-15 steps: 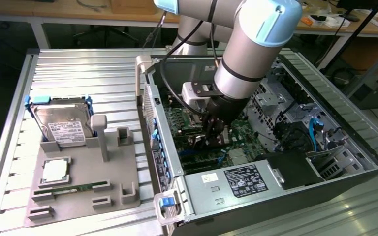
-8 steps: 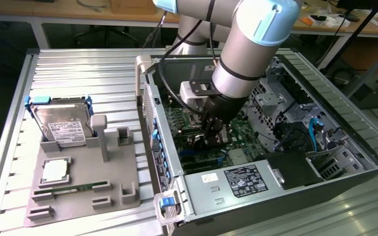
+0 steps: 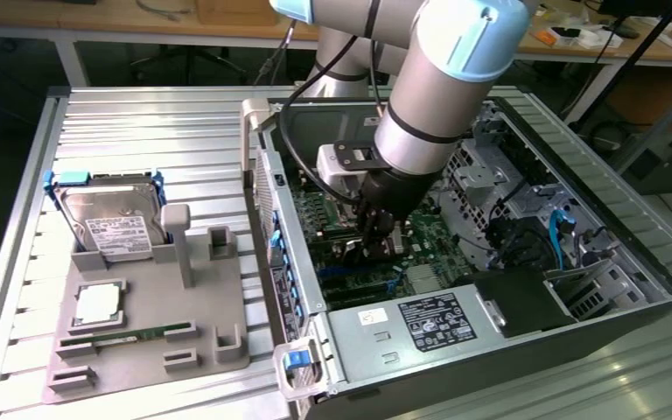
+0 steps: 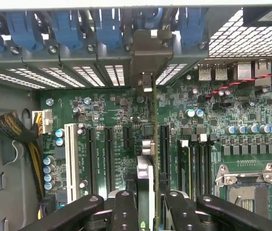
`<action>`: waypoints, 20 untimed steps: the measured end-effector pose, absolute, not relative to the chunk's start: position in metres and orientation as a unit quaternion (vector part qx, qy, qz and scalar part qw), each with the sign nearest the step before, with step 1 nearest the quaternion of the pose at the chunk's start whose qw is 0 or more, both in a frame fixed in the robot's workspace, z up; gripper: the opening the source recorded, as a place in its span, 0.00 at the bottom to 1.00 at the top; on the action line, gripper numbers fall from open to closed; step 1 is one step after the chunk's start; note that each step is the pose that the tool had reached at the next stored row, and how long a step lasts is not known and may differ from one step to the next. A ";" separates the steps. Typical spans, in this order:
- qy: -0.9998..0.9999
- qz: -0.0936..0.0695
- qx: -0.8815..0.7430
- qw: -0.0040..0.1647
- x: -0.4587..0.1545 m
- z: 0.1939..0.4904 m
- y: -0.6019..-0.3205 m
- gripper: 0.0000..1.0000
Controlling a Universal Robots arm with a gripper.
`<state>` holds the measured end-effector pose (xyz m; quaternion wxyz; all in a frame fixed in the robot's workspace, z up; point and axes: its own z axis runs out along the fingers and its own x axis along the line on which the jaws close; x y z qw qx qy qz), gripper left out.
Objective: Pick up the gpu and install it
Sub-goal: 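Insert the gpu into the slot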
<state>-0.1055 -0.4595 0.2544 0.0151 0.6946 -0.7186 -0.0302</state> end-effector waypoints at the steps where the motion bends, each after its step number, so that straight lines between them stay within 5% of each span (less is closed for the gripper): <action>1: -0.719 -0.031 0.695 0.016 -0.106 0.254 -0.459 0.27; 20: -0.719 -0.034 0.694 0.019 -0.105 0.253 -0.460 0.27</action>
